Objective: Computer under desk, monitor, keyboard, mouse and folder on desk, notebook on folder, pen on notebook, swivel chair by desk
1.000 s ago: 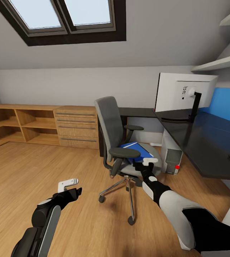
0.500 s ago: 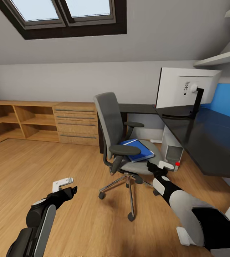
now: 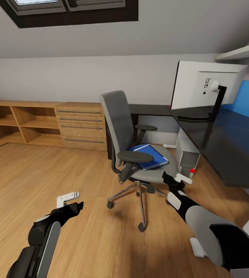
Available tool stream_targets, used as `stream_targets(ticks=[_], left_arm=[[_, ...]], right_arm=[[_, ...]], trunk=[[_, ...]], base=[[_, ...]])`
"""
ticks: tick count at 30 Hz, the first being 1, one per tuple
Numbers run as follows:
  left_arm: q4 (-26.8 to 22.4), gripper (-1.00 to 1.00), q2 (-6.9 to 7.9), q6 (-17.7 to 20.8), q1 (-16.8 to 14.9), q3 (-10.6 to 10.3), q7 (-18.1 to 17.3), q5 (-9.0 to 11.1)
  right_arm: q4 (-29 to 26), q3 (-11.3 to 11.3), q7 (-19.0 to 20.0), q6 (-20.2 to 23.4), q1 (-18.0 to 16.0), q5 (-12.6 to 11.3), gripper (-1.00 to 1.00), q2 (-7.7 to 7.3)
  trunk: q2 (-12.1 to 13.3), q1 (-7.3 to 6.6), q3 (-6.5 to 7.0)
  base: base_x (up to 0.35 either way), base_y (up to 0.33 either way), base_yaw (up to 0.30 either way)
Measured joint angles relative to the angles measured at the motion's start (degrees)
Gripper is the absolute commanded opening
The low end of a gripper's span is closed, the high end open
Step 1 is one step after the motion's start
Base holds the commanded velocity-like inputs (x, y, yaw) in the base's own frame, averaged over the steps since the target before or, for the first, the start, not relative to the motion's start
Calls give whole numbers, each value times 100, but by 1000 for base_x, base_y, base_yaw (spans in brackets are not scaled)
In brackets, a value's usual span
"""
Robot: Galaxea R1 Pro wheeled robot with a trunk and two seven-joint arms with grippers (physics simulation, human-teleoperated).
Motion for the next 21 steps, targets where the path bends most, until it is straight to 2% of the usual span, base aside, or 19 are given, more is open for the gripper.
stream_targets(ticks=[4, 7, 8, 12, 15, 21], left_arm=[[3, 100, 0, 0, 0, 2, 3, 0], [4, 100, 0, 0, -3, 6, 4, 0], [4, 100, 0, 0, -4, 6, 4, 0], [5, 100, 0, 0, -4, 8, 4, 0], [8, 100, 6, 0, -3, -2, -5, 1], [75, 100, 9, 0, -5, -17, -5, -3]], right_arm=[[-18, 3, 1, -7, 0, -443, 100, -39], [-26, 2, -6, -10, 0, -685, 100, -51], [-38, 9, -3, -4, -3, -683, 100, -54], [-49, 16, -9, 5, -4, -961, 100, -64], [-131, -21, -16, -32, -2, -1463, 100, -77], [-302, -12, -19, -54, -1, -1510, 100, -94]], trunk=[[-5, 10, -89], [-9, 18, -155], [-12, 20, -177], [-12, 19, -177], [-11, 20, -178], [-11, 20, -178]], base=[[0, 0, 0], [0, 0, 0], [0, 0, 0], [0, 0, 0], [0, 0, 0], [0, 0, 0]])
